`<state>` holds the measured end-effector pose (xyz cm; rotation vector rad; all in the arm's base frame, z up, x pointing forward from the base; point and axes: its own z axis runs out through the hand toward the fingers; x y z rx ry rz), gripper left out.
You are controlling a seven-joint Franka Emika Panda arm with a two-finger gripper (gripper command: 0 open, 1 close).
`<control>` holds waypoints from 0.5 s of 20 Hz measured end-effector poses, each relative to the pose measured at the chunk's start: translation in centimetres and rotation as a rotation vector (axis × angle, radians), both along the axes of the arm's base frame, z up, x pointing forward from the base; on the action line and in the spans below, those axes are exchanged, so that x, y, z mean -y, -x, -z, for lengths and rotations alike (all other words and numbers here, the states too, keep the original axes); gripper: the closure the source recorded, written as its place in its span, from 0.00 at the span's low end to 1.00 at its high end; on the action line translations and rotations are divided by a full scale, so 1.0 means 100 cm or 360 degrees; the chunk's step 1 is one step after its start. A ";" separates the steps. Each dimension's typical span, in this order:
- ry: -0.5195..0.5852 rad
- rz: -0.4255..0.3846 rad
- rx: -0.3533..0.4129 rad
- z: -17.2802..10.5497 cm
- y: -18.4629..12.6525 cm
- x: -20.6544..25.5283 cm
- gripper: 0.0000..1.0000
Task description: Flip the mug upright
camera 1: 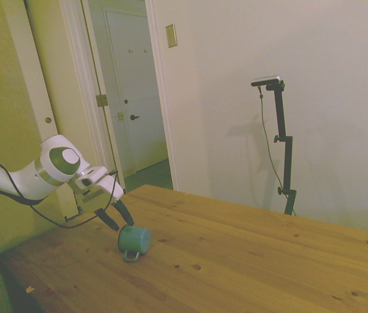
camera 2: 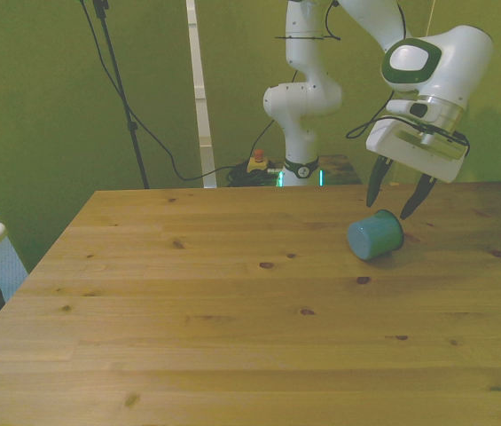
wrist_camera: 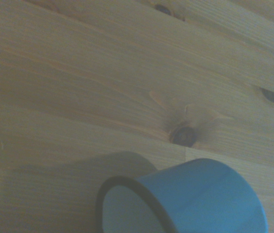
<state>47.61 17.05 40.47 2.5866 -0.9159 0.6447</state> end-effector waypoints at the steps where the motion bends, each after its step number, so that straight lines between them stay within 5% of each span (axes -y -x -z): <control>1: 0.0038 0.0003 0.0006 0.003 0.002 -0.003 0.00; 10: 0.0425 0.0077 0.0177 0.026 0.011 -0.013 0.00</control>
